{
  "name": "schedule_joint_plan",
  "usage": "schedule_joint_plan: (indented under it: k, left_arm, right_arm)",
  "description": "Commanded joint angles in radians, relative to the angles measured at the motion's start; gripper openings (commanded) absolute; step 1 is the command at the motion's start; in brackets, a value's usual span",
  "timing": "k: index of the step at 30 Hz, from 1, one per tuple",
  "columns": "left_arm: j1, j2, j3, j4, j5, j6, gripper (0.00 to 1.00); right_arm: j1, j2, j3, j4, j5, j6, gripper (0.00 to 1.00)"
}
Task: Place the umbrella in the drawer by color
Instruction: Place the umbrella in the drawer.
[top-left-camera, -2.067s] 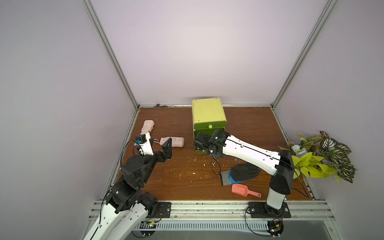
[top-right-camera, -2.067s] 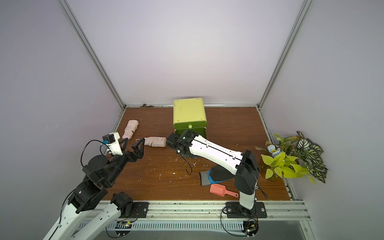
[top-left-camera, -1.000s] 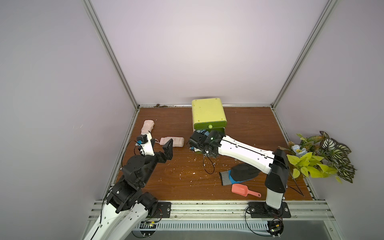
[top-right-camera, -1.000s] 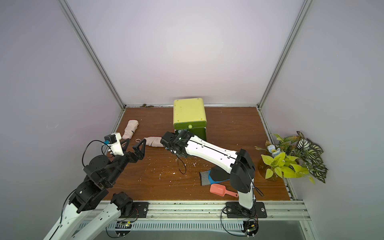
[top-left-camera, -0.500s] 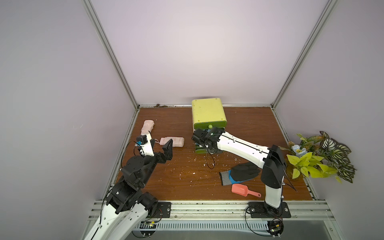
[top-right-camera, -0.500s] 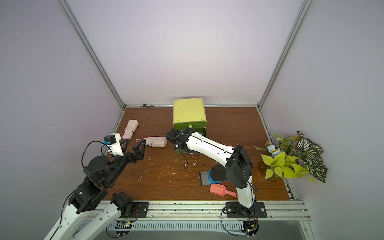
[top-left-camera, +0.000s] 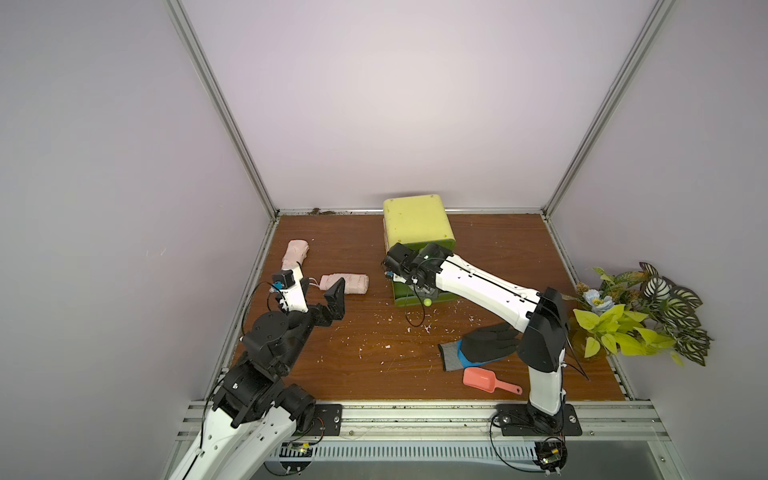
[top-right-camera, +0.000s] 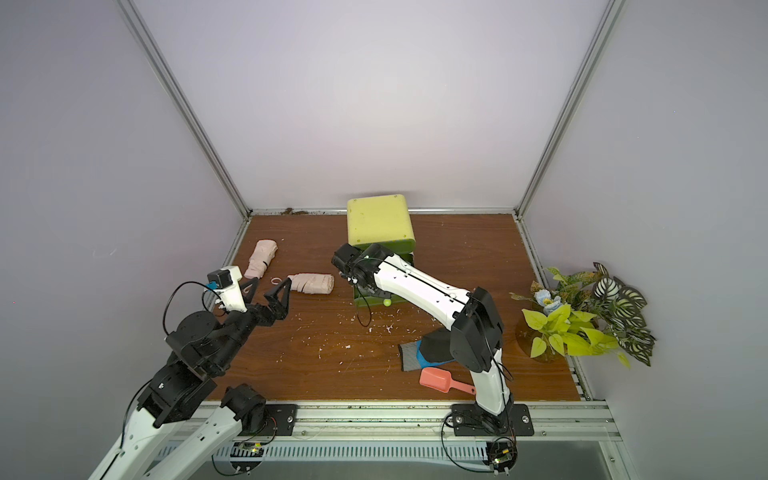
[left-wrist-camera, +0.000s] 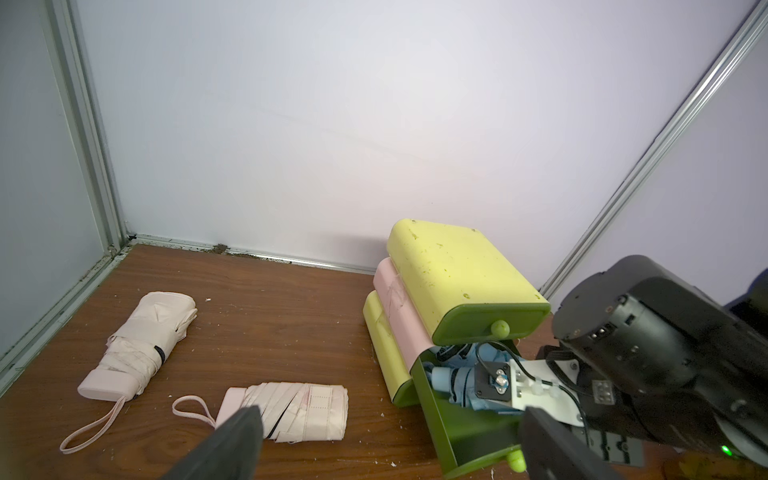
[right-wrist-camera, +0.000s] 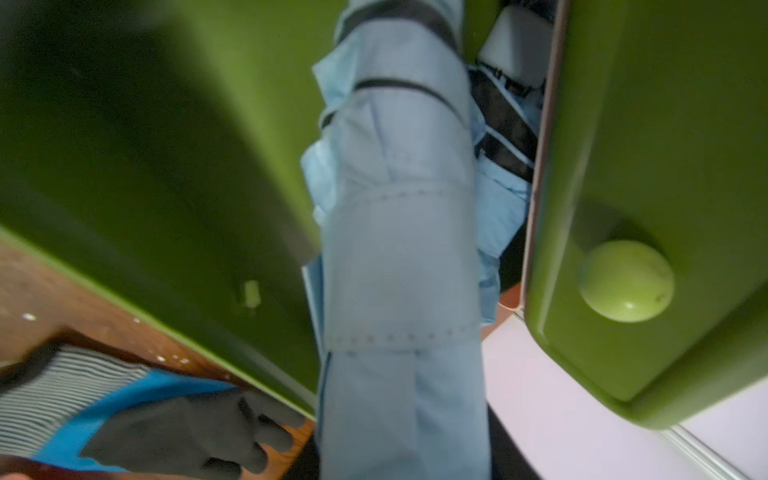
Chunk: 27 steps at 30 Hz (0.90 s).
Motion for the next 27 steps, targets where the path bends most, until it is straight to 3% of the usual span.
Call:
schedule_joint_plan:
  k: [1,7,16,21,27]
  left_arm:
    - [0.013,0.007,-0.007,0.013,0.013,0.012,0.99]
    - [0.020,0.012,-0.008,0.015,0.023,0.008,0.99]
    - [0.039,0.034,-0.006,0.019,0.037,0.002,0.99]
    - [0.058,0.058,0.003,0.023,0.050,-0.007,0.99]
    - [0.071,0.145,0.029,0.027,0.080,-0.057,0.99]
  right_arm:
    - [0.006,-0.006,0.031,-0.026,-0.050,0.044,0.52]
    - [0.005,-0.048,0.041,-0.024,-0.012,0.067,0.71]
    - [0.001,-0.133,-0.003,0.085,0.064,0.135,0.69]
    - [-0.022,-0.308,-0.207,0.365,-0.032,0.222,0.65]
    - [-0.027,-0.636,-0.660,0.847,-0.164,0.387,0.62]
